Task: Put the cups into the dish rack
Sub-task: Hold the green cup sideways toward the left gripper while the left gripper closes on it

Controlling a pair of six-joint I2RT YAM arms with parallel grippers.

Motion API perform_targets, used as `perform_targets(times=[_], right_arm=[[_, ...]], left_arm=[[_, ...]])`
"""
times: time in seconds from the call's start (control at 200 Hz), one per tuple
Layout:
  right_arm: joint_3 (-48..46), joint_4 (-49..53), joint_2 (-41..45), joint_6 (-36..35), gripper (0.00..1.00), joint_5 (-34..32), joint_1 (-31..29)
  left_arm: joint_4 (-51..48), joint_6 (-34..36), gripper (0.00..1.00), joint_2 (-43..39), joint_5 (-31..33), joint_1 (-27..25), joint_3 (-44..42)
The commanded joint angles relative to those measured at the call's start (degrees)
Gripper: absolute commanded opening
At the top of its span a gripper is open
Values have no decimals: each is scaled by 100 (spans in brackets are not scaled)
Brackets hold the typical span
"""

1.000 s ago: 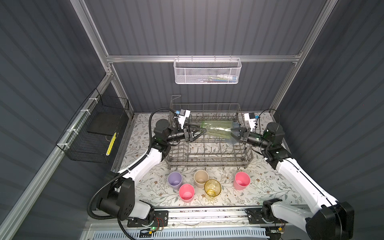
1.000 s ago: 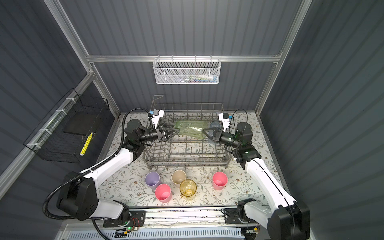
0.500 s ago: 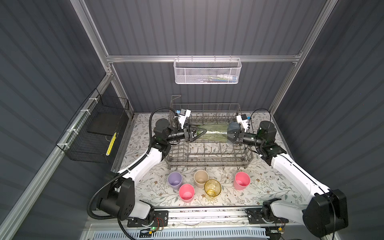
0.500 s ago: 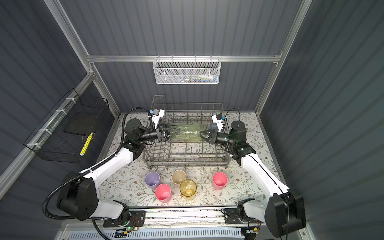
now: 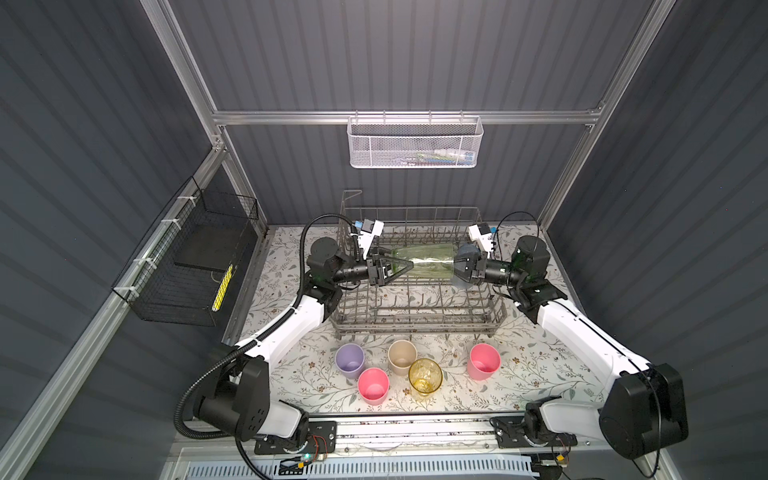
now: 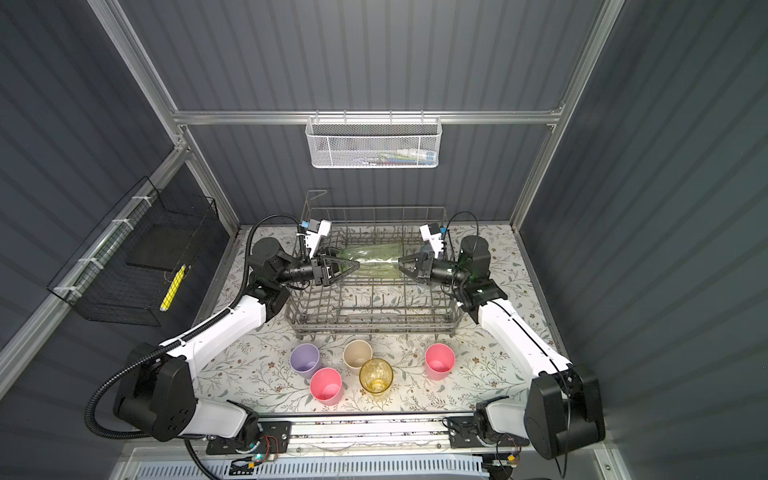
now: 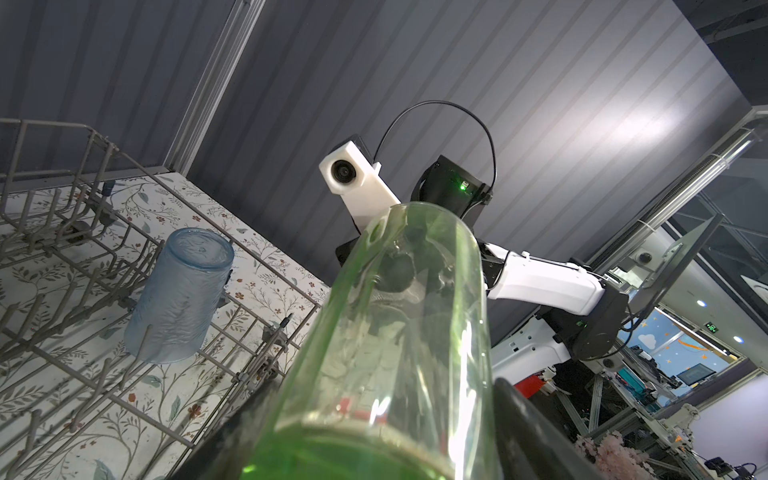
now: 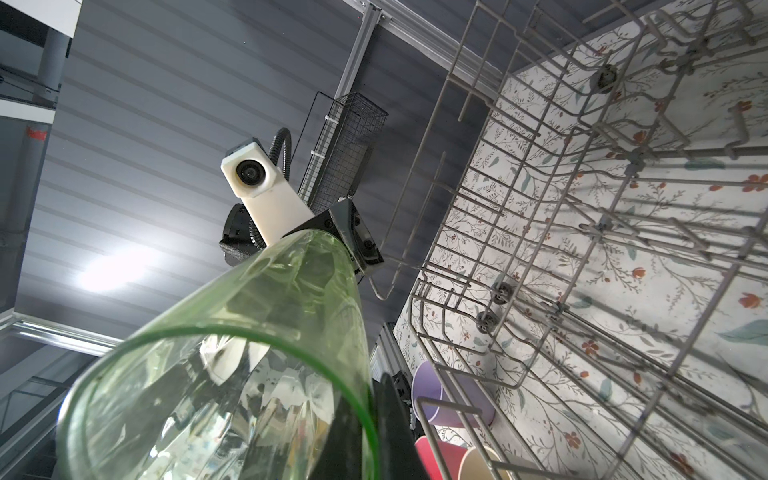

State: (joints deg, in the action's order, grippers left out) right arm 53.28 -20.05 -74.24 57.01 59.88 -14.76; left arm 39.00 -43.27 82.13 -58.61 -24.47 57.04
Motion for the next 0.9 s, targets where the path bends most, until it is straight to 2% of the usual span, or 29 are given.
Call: perform_targets(times=[0.0,0.275,0.535,0.685,0.896], right_arm=[[202,-382,-28,97,0,267,-9],[227,-867,-332,404,0,487,-9],[271,-1136,-547,558,0,696,-4],[289,-1183,-588,574,5,736,2],[324,-1209,-629,602,15,805,33]], left_arm=[[222,-32,75,-57,-116,-47,-8],[883,-491,66,72,-242,-49,-73],[986,-499,61,37,-352,-56,-135],[1021,-474,55,-18,-355,-58,-175],[1092,-490,54,-107,-289,-58,-228]])
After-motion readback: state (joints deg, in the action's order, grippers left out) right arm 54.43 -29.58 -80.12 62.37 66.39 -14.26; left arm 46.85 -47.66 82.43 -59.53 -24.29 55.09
